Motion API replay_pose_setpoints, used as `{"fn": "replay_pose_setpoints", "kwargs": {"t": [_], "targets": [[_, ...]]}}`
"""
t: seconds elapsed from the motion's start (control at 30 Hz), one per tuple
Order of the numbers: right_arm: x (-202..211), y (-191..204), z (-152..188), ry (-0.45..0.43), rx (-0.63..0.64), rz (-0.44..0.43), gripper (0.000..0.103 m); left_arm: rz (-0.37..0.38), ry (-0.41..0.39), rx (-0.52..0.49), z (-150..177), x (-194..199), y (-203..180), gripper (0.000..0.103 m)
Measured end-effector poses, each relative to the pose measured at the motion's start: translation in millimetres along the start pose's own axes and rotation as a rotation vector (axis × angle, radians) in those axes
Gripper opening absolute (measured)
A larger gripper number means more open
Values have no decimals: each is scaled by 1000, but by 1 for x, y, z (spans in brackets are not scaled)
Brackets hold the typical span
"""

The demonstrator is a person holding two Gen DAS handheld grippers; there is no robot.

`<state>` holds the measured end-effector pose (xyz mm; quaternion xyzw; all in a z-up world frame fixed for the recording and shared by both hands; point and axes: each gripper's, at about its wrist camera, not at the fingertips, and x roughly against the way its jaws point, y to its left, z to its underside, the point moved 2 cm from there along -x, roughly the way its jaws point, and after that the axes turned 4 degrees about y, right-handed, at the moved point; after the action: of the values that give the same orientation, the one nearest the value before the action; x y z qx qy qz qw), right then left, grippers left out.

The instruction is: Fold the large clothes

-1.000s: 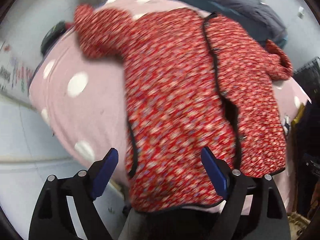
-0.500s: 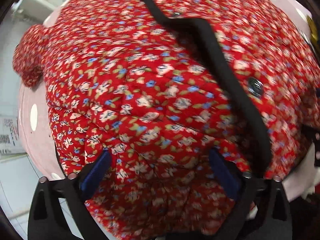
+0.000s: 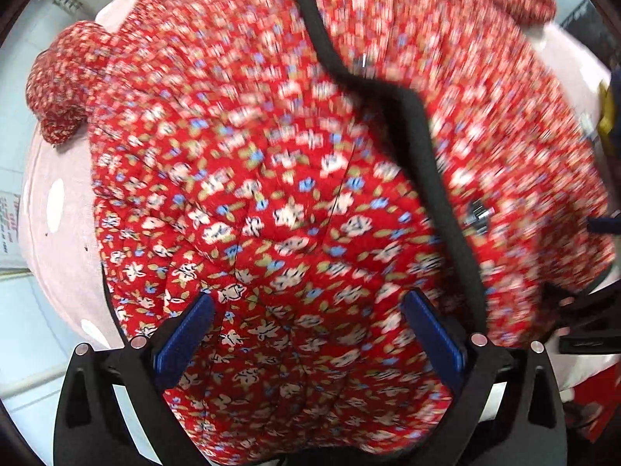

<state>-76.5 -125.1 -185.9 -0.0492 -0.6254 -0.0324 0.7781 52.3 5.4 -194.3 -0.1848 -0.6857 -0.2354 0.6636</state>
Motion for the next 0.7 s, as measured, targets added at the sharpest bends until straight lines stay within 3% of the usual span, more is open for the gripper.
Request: {"fn": "replay_pose_setpoints", "kwargs": {"t": [0.1,0.2,0.27,0.37,0.43,0.63,0.7], "targets": [[-4,-3,-3,37,-12,-12,97,12,-55,22,-7,16,8,97],[1,-6,-14,115,-8,8,97,-3,-41,43,-17,21,18,96],[10,-8,-24,123,-24,-30,97,-5,-44,49,-22,23,21,96],[40,-24,-47,37,-76,-123,97,-8,-78,55,-27,33,28,96],[61,-43,-66,-13,-110,-127,97,5,-84,62,-33,43,34,96],[120,-147,-136,-167,-418,-206,97,52,-59,147,-48,53,55,96],[134,-181,-163,-218,-487,-194,97,48,-61,154,-58,58,64,96]]}}
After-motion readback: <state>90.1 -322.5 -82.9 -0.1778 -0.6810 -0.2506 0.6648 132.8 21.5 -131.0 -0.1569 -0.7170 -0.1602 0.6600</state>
